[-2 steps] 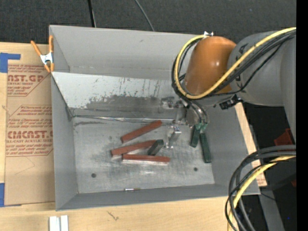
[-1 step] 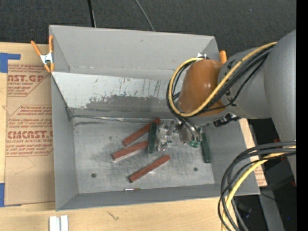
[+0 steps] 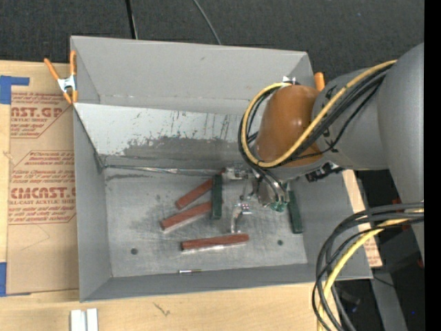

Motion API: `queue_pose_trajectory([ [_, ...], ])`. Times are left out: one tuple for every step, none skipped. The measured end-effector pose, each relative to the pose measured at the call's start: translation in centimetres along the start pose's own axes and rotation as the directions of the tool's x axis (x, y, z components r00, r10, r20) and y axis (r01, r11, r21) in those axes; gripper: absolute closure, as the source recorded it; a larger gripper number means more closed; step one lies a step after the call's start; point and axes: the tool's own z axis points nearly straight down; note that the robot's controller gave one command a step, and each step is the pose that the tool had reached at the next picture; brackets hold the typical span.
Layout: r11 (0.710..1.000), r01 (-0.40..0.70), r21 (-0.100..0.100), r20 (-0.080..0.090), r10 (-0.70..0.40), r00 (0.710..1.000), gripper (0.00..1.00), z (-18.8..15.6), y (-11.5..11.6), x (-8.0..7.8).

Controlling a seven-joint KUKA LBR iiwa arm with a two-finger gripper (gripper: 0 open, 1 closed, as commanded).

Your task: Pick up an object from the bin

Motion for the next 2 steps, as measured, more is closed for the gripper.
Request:
queue_pose_trajectory([
  [1.000,0.000,0.000,0.000,0.000,1.000,0.00,0.0,0.0,0.0],
  [0.958,0.287,-0.002,0.000,-0.287,0.958,1.00,1.0,8.3,0.5],
])
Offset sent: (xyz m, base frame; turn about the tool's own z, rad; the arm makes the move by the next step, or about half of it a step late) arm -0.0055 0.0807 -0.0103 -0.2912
